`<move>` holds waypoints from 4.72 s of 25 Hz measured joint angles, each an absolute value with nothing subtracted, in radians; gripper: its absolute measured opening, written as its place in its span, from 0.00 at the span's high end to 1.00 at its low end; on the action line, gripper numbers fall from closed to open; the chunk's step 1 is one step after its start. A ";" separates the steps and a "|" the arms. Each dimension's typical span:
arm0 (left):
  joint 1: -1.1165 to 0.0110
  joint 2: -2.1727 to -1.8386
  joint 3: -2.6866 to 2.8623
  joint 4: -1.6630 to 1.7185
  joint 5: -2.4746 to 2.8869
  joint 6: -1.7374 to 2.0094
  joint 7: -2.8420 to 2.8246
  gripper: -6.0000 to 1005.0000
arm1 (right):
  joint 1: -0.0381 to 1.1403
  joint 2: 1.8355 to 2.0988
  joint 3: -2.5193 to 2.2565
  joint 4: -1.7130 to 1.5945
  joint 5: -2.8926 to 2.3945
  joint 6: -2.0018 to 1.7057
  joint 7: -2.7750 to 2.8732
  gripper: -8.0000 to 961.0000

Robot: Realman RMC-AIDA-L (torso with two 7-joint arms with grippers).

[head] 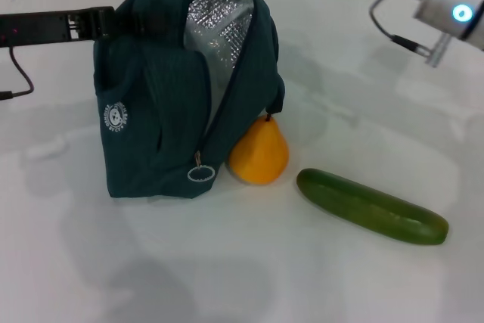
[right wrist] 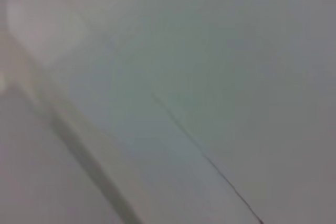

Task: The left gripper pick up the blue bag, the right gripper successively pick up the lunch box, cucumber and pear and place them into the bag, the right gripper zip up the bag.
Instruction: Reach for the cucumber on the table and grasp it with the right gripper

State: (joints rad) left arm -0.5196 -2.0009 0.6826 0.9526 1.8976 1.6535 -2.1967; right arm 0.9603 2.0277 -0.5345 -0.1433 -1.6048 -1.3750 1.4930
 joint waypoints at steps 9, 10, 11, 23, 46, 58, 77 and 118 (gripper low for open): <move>-0.504 -2.005 0.672 0.951 1.892 1.652 -2.197 0.93 | 0.806 2.023 -0.696 -0.358 -1.593 -1.435 1.293 0.31; -0.502 -2.006 0.671 0.951 1.892 1.652 -2.197 0.93 | 0.789 2.023 -0.699 -0.372 -1.592 -1.448 1.271 0.31; -0.500 -2.006 0.671 0.951 1.892 1.652 -2.197 0.93 | 0.767 2.021 -0.704 -0.388 -1.592 -1.464 1.250 0.31; -0.486 -2.011 0.660 0.938 1.890 1.652 -2.197 0.92 | 0.558 2.004 -0.988 -0.689 -1.625 -1.482 1.213 0.31; -0.487 -2.011 0.647 0.923 1.890 1.630 -2.184 0.92 | 0.777 2.012 -1.177 -1.073 -2.181 -1.563 1.973 0.31; -0.496 -2.011 0.647 0.912 1.890 1.624 -2.183 0.92 | 0.901 2.022 -1.399 -1.101 -2.298 -1.554 2.174 0.31; -0.499 -2.019 0.647 0.913 1.890 1.624 -2.183 0.92 | 0.965 2.029 -1.566 -1.046 -2.352 -1.551 2.303 0.32; -0.494 -2.028 0.653 0.913 1.890 1.620 -2.183 0.92 | 1.057 2.028 -1.712 -0.856 -2.312 -1.488 2.369 0.34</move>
State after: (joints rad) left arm -0.4939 -2.0278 0.6534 0.9127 1.8904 1.6197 -2.1829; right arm 1.0574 2.0279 -1.7116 -0.8562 -2.3117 -1.4876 2.3695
